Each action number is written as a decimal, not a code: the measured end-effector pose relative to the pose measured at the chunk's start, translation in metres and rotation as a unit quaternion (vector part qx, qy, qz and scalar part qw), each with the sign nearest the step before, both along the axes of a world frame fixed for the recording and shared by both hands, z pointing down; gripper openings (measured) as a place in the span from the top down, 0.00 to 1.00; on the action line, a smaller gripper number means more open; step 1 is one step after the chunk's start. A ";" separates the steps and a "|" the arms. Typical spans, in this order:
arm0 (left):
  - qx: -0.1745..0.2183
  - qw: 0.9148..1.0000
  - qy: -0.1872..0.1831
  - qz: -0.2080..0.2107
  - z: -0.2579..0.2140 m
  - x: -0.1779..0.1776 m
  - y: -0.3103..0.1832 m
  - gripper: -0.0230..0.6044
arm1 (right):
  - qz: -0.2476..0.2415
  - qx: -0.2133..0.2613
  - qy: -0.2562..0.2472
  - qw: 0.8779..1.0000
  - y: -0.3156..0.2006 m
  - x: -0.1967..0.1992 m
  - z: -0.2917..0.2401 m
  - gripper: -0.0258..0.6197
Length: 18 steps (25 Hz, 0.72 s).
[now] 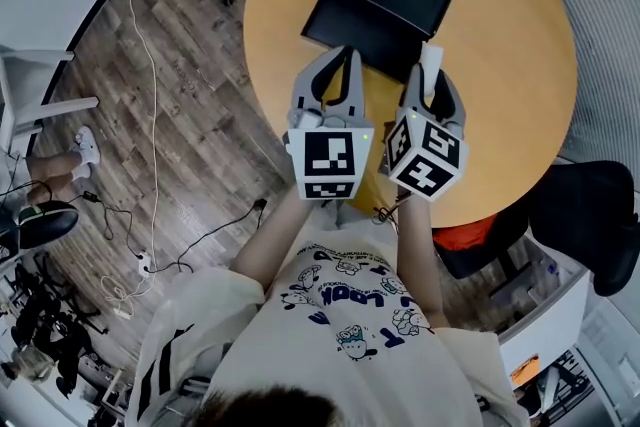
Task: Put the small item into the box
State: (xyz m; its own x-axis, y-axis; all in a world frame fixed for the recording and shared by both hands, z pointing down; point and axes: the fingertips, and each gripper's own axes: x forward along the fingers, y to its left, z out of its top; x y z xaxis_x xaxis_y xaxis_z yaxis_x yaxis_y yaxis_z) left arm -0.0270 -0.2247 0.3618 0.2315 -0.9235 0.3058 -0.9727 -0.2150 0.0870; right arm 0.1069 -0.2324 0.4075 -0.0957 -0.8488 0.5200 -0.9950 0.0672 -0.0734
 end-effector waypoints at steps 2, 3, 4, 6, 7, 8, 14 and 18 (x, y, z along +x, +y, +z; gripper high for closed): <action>-0.004 1.000 0.001 -0.001 0.004 0.000 -0.003 0.94 | -0.002 -0.001 -0.002 1.000 -0.004 -0.002 0.003 0.72; -0.006 1.000 0.001 -0.002 0.008 0.000 -0.004 0.94 | -0.003 -0.003 -0.002 1.000 -0.006 -0.002 0.006 0.72; -0.009 1.000 0.001 -0.003 0.012 0.001 -0.007 0.94 | -0.005 -0.004 -0.002 1.000 -0.009 -0.002 0.010 0.72; -0.014 1.000 -0.001 -0.005 0.018 0.002 -0.012 0.94 | -0.010 -0.009 -0.002 1.000 -0.015 -0.001 0.016 0.72; -0.016 1.000 -0.002 -0.006 0.020 0.003 -0.015 0.94 | -0.014 -0.011 0.000 1.000 -0.018 -0.001 0.020 0.72; -0.019 1.000 -0.004 -0.007 0.024 0.004 -0.017 0.94 | -0.017 -0.014 0.001 1.000 -0.021 -0.001 0.024 0.72; -0.039 0.999 -0.013 -0.013 0.046 0.007 -0.023 0.94 | -0.032 -0.035 0.002 0.999 -0.028 0.000 0.051 0.72; -0.049 0.998 -0.018 -0.016 0.058 0.009 -0.027 0.94 | -0.039 -0.044 0.000 0.998 -0.034 -0.002 0.064 0.72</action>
